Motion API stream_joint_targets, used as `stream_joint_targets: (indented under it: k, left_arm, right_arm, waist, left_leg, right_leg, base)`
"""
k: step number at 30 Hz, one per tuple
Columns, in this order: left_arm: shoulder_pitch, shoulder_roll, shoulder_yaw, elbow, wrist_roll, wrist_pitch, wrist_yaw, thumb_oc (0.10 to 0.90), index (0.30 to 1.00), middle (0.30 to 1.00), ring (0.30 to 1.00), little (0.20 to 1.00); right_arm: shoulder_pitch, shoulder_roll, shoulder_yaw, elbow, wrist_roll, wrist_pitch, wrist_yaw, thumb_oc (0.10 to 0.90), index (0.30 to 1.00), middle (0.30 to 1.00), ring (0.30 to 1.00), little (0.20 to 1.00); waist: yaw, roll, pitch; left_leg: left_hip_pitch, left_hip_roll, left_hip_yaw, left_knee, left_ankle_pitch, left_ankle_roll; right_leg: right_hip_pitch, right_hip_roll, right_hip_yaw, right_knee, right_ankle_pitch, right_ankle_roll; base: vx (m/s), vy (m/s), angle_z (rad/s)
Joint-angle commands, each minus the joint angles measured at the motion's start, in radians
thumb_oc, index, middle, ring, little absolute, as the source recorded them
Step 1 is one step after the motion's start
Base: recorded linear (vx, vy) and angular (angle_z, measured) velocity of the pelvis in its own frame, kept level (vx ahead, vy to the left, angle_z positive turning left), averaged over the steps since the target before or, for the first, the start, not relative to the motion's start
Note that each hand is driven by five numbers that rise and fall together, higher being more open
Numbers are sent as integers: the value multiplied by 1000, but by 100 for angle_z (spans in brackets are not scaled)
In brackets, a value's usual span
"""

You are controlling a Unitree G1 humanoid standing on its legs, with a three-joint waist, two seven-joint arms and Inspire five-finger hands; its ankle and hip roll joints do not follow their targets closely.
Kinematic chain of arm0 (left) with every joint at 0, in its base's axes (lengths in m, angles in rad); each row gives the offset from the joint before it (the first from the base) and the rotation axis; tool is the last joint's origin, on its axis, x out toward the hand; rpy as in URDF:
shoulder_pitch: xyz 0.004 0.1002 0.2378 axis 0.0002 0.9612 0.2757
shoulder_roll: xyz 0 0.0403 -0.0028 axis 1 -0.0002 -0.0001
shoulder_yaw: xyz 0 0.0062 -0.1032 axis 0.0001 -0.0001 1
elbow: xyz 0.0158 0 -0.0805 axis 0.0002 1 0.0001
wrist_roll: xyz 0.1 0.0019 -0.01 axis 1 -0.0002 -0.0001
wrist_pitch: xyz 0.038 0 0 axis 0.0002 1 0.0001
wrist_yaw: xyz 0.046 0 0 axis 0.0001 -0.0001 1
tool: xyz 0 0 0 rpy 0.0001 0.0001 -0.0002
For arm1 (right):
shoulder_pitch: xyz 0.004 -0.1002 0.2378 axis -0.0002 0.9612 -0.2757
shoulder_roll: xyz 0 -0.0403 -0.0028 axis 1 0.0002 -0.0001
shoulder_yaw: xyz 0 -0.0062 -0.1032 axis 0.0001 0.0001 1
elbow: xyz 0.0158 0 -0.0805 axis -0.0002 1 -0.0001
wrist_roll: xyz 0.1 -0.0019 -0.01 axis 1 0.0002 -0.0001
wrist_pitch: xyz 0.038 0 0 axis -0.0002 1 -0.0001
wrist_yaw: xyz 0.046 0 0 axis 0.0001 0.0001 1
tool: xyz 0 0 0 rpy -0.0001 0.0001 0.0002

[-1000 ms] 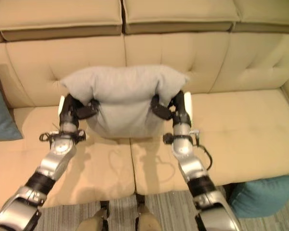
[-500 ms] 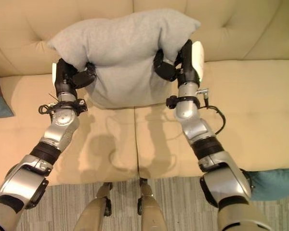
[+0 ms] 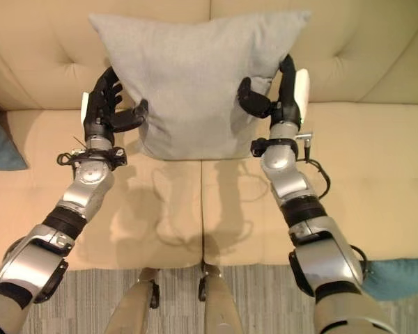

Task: Pick up all the scattered cushions and arrange them neatly on the sofa.

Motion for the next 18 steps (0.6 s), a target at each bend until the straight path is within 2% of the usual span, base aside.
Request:
stream_joint_targets:
  k: [1, 5, 8, 10, 12, 14, 18]
  left_arm:
    - [61, 47, 67, -37, -16, -95, 0, 800, 900, 900, 900, 900]
    - [239, 20, 149, -135, -15, -93, -29, 800, 900, 900, 900, 900]
    - [351, -3, 181, -196, -1, -82, -50, 800, 900, 900, 900, 900]
    - [506, -44, 230, -270, 13, -65, -94, 800, 900, 900, 900, 900]
    - [561, -52, 245, -286, 18, -58, -104, 800, 900, 900, 900, 900]
    - [689, -72, 272, -288, 43, -29, -156, 800, 900, 900, 900, 900]
    - [814, -81, 286, -246, 89, 11, -223, 800, 900, 900, 900, 900]
  right_arm:
    - [97, -8, -112, -89, 78, -134, -16, 800, 900, 900, 900, 900]
    - [288, 2, -209, -164, 96, -147, 29, 800, 900, 900, 900, 900]
    - [415, 23, -241, -216, 86, -137, 69, 800, 900, 900, 900, 900]
    - [569, 57, -264, -275, 55, -129, 130, 800, 900, 900, 900, 900]
    - [622, 63, -273, -289, 47, -123, 149, 800, 900, 900, 900, 900]
    - [756, 95, -291, -294, 22, -109, 213, 800, 900, 900, 900, 900]
    - [876, 120, -288, -261, -17, -87, 280, 800, 900, 900, 900, 900]
  waist:
    - [11, -18, -137]
    - [5, -19, -158]
    - [4, -19, -170]
    - [3, -24, -175]
    - [3, -26, -178]
    - [1, -32, -189]
    - [-1, -34, -200]
  left_leg:
    - [94, 29, 12, -126, -129, -9]
    - [127, 31, 17, -126, -138, -8]
    - [150, 33, 18, -126, -143, -6]
    - [183, 37, 21, -126, -148, -4]
    - [197, 38, 21, -126, -150, -4]
    - [230, 45, 25, -126, -156, -4]
    - [272, 58, 30, -126, -163, -5]
  right_leg:
    - [-38, 42, -5, 30, -38, 61]
    - [5, 42, -9, 23, -46, 56]
    - [32, 42, -12, 19, -51, 55]
    - [71, 46, -18, 13, -58, 53]
    - [87, 47, -22, 12, -60, 52]
    - [125, 52, -29, 6, -70, 52]
    - [171, 57, -39, 2, -85, 55]
  base:
    - [16, -20, -4]
    - [28, -17, -2]
    - [26, -19, 25]
    - [34, -30, -2]
    - [10, -20, -3]
    - [19, -49, -10]
    - [-2, -39, 8]
